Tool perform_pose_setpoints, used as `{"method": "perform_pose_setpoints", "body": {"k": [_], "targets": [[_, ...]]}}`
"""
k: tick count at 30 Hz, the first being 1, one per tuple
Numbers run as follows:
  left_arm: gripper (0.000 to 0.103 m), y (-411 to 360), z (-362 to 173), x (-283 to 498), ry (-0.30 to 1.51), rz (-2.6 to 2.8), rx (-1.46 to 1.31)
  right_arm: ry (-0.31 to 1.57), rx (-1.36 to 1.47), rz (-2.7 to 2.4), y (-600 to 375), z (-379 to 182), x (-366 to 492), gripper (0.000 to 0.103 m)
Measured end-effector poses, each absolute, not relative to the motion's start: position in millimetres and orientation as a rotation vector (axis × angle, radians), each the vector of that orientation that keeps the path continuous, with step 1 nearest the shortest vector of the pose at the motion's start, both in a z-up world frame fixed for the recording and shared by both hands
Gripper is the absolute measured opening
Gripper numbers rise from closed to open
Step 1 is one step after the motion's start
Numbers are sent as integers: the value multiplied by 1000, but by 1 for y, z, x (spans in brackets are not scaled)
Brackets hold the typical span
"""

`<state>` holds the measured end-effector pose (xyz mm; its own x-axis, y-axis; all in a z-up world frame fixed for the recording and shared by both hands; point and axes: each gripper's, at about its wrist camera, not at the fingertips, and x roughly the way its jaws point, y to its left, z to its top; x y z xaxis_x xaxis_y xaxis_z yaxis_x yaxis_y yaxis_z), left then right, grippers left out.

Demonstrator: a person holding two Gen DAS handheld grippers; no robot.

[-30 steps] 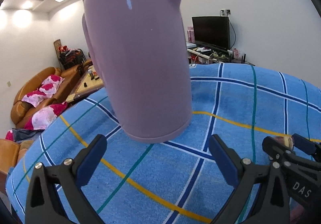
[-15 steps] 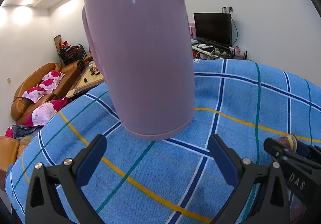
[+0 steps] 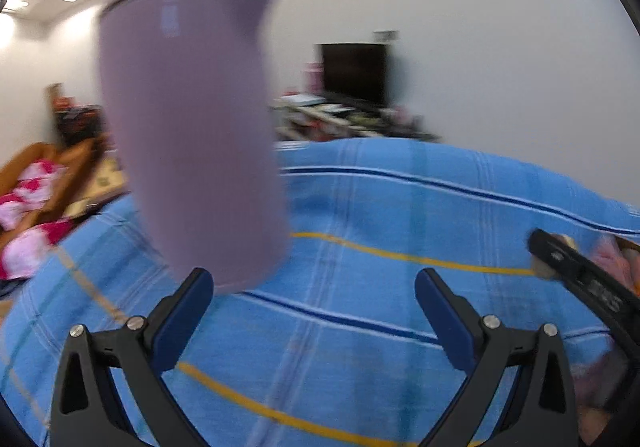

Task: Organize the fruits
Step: 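Lower the right gripper onto the striped root slice and close it, then grasp the small yellow-brown fruit with the left gripper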

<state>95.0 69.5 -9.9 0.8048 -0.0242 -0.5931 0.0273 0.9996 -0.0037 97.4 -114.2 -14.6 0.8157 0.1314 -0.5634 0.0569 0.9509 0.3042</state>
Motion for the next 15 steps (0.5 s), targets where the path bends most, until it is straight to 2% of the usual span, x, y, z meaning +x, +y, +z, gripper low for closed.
{"method": "perform_pose_setpoints", "body": {"k": [6,8,10,15], "targets": [[102,27,-23,98,695,-246,62,558,288,-78,-142,-4,80,43],[97,14,-30,103,726,-258,99,546,281,-91,-143,-1,78,43],[82,5,-37,111,785,-296,95,545,276,-89,-143,0,78,43],[68,-7,-53,119,906,-339,84,551,264,-59,-135,-1,78,43]]}}
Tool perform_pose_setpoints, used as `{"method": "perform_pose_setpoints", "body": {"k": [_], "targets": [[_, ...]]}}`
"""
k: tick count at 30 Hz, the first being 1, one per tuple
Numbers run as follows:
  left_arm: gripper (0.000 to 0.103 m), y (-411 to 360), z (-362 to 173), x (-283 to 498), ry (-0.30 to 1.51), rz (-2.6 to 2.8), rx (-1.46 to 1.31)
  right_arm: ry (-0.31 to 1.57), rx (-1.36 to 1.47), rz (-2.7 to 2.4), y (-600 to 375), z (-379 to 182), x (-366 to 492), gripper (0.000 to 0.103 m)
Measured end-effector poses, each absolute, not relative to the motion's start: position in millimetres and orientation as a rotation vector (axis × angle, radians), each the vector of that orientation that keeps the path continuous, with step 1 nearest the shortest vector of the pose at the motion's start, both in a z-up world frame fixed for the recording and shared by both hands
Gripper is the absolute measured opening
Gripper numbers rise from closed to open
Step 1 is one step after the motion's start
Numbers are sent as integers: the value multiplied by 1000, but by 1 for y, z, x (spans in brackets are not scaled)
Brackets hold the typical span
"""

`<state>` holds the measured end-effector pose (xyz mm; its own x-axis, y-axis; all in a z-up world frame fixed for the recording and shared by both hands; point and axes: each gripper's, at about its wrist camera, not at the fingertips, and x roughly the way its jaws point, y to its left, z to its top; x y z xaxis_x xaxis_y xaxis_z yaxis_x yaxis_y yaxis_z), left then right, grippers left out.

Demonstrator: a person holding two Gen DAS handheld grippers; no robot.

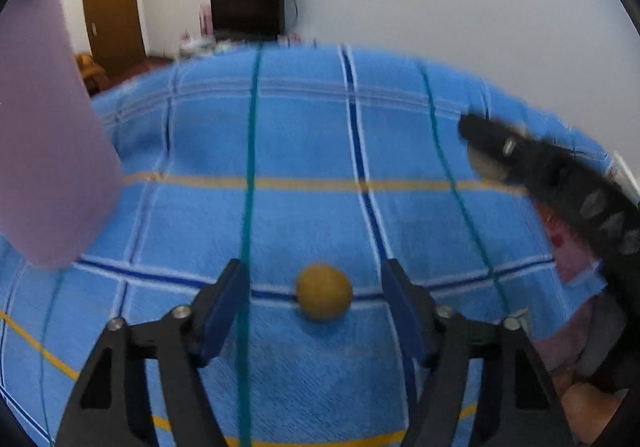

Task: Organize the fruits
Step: 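Grasp the small yellow-brown fruit with the left gripper, then carry the root slice and yellow-brown fruit over the pink tin with both grippers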

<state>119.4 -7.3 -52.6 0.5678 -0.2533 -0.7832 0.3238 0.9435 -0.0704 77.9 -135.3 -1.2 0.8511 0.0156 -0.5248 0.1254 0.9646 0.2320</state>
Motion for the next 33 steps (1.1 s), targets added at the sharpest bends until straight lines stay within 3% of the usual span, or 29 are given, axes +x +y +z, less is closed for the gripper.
{"method": "perform_pose_setpoints", "body": {"k": [2,4,6,11,17,33], "targets": [[62,-10,-50,117,901,-317,104,556,257,-49,-131,-3,79,43],[41,-8,-47,116,892,-287,109,559,251,-42,-131,-3,80,43],[28,-3,-44,116,890,-295,86,562,244,-32,-127,-5,82,43],[28,19,-38,116,866,-247,-6,549,215,13,-113,-5,81,43],[28,42,-10,102,627,-16,34,487,125,44,-94,2,69,43],[28,53,-12,94,581,38,35,449,46,81,-73,4,49,43]]}}
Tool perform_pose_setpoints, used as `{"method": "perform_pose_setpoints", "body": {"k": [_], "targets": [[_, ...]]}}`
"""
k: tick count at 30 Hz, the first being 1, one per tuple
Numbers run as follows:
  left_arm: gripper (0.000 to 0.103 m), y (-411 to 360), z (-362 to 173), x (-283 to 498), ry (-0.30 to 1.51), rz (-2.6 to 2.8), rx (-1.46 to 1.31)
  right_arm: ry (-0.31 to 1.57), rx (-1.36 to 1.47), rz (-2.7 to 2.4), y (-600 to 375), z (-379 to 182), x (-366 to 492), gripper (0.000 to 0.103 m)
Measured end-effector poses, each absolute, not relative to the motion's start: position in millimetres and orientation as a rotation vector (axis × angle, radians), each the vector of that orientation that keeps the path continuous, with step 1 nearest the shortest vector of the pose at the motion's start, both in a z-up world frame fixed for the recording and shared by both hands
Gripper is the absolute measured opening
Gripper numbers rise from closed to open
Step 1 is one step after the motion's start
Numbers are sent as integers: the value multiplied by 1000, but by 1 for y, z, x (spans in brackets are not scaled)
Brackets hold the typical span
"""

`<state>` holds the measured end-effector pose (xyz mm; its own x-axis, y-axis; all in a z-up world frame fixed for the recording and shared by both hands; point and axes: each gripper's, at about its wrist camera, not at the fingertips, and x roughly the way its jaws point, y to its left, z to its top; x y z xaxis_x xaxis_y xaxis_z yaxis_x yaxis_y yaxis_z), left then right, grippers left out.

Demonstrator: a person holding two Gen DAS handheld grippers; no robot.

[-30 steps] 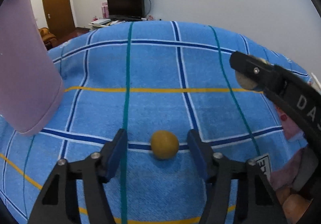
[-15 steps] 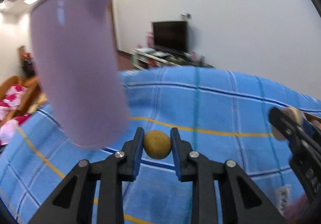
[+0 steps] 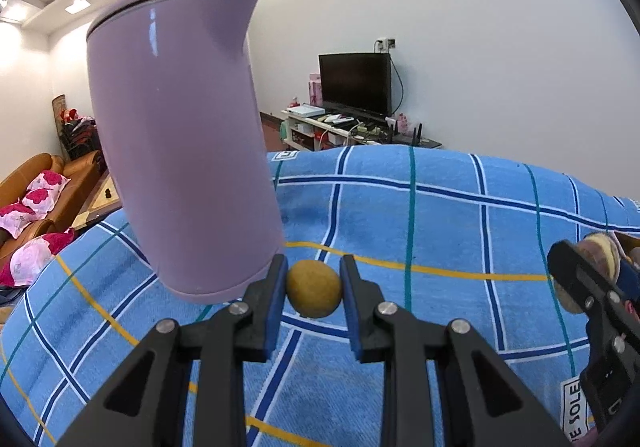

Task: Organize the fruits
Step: 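Carry the root slice and yellow-brown fruit over the pink tin with both grippers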

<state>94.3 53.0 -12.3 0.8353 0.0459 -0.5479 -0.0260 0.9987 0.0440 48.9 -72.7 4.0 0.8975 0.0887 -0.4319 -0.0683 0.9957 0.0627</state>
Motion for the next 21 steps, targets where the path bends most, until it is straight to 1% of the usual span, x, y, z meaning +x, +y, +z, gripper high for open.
{"method": "perform_pose_setpoints", "body": {"k": [21], "targets": [[28,52,-6,68,505,14,9,451,81,60,-86,6,13,43]]}}
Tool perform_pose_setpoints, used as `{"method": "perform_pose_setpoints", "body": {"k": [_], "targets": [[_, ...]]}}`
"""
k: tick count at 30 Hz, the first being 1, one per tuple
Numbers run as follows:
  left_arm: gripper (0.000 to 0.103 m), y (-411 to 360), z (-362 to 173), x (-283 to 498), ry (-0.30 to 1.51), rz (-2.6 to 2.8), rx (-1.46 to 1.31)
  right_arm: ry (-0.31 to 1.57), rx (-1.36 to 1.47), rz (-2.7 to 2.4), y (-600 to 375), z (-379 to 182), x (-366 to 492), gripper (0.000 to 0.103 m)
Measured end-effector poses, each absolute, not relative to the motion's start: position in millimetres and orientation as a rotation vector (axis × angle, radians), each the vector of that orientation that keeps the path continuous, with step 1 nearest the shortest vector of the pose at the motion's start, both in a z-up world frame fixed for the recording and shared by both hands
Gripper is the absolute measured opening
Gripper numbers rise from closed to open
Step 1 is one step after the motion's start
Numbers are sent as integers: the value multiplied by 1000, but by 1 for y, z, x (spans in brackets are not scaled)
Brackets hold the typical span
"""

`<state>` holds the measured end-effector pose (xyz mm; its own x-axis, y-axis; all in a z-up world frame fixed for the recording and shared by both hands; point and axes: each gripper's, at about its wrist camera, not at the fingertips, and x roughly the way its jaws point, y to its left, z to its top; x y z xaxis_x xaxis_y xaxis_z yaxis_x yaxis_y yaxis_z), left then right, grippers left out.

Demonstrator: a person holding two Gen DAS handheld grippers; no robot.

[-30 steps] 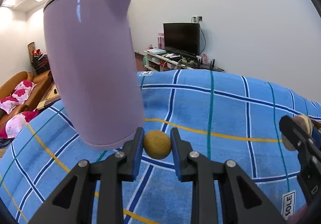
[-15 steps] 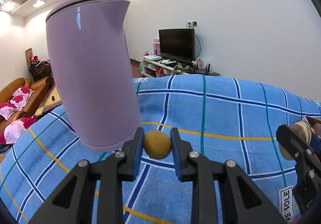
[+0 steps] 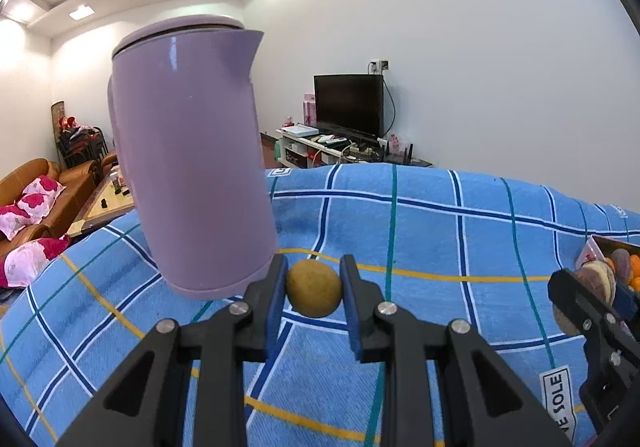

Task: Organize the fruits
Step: 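Carry the root slice and yellow-brown fruit over the pink tin with both grippers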

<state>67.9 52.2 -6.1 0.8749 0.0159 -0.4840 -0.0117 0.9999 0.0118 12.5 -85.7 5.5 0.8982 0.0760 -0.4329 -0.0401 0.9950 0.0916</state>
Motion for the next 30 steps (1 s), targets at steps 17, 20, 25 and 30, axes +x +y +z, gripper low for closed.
{"method": "perform_pose_setpoints", "body": {"k": [17,20,25,30], "targets": [[28,51,-6,41,512,-1,-34,450,64,75,-88,9,-11,43],[28,50,-6,37,517,-5,-39,451,59,81,-90,9,-15,43],[28,45,-6,30,517,-12,-34,457,54,91,-94,9,-22,43],[28,39,-6,24,521,-30,-28,459,52,93,-99,10,-28,43]]}}
